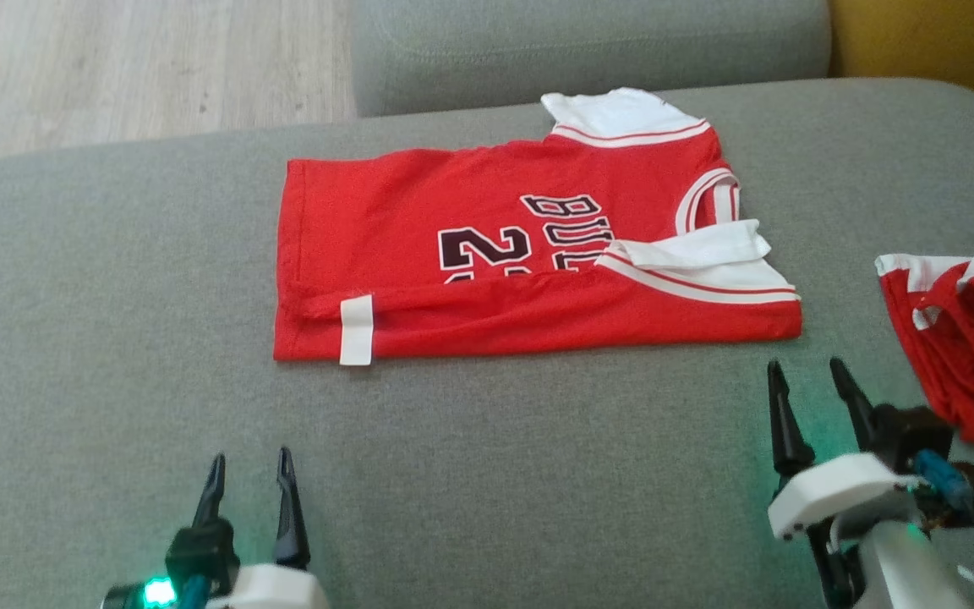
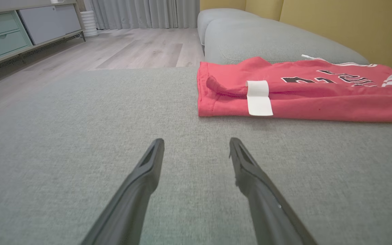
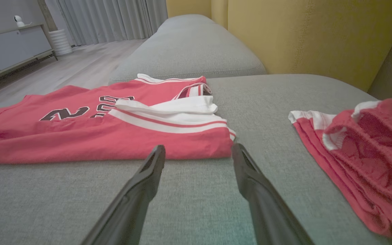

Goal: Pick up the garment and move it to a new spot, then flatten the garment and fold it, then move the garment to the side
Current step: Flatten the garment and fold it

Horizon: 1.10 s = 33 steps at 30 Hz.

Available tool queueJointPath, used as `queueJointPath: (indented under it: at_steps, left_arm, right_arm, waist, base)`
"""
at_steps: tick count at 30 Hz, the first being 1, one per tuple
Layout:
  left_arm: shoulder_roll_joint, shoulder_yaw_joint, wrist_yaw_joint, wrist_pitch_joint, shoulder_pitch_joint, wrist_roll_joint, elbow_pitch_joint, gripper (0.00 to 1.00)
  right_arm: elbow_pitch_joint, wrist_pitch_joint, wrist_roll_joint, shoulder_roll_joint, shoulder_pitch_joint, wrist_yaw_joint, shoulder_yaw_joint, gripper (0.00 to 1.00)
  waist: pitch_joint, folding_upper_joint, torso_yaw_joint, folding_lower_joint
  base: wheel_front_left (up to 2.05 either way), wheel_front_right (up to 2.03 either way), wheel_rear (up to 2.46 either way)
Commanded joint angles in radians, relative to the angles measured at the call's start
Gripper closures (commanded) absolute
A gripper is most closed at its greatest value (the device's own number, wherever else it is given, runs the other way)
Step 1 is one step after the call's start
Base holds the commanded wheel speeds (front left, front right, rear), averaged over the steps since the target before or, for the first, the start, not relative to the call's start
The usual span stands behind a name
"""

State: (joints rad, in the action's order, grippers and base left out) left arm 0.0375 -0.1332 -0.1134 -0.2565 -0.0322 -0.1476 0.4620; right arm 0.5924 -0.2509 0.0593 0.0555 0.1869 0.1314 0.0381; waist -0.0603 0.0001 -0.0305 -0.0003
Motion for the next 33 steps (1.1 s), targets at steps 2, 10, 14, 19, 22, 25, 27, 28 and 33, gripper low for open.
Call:
queueJointPath:
  at_steps: [2,10,14,19,22,25,27,28,33]
  left_arm:
    - [0.013,0.032,-0.002,-0.005,0.002,-0.007,-0.040,0.00]
    - [0.013,0.031,0.005,-0.005,-0.002,-0.017,-0.057,0.00]
    - [0.013,0.027,0.026,-0.005,-0.058,-0.035,-0.049,0.00]
    - [0.013,0.030,0.065,-0.005,-0.178,-0.054,-0.006,0.00]
    - [0.013,0.034,0.078,-0.005,-0.244,-0.057,0.023,0.00]
    - [0.013,0.042,0.078,-0.005,-0.296,-0.055,0.062,0.00]
    - [0.013,0.047,0.079,-0.005,-0.324,-0.056,0.089,0.00]
    - [0.013,0.052,0.078,-0.005,-0.336,-0.062,0.108,0.00]
    - [0.013,0.068,0.085,-0.005,-0.382,-0.075,0.159,0.00]
  right_arm:
    - [-0.023,-0.011,-0.012,-0.004,0.006,-0.001,-0.028,0.00]
    - [-0.026,-0.011,0.000,-0.005,0.010,-0.001,-0.037,0.00]
    - [-0.033,-0.011,0.007,-0.005,0.045,-0.001,-0.034,0.00]
    - [-0.056,-0.011,0.012,-0.005,0.099,-0.001,-0.020,0.00]
    - [-0.064,-0.011,0.020,-0.005,0.127,-0.001,-0.013,0.00]
    - [-0.072,-0.011,0.035,-0.005,0.149,-0.001,-0.004,0.00]
    - [-0.079,-0.011,0.042,-0.005,0.162,-0.001,-0.003,0.00]
    - [-0.084,-0.011,0.046,-0.005,0.167,-0.001,-0.002,0.00]
    - [-0.100,-0.011,0.052,-0.005,0.187,-0.001,0.011,0.00]
  waist:
    - [0.016,-0.0001,-0.003,0.0003]
    - [-0.005,-0.0001,0.000,0.0003]
    - [-0.055,-0.0001,0.002,0.0003]
    - [-0.143,-0.0001,0.004,0.0003]
    - [-0.190,-0.0001,-0.001,0.0003]
    - [-0.228,-0.0001,-0.009,0.0003]
    - [-0.251,-0.0001,-0.014,0.0003]
    - [-0.262,-0.0001,-0.018,0.0003]
    - [-0.298,-0.0001,-0.031,0.0003]
  base:
    - [0.00,0.00,0.00]
    - [0.00,0.00,0.00]
    - [0.00,0.00,0.00]
    - [0.00,0.00,0.00]
    - [0.00,0.00,0.00]
    - [0.00,0.00,0.00]
    - [0.00,0.00,0.00]
    - [0.00,0.00,0.00]
    - [0.00,0.00,0.00]
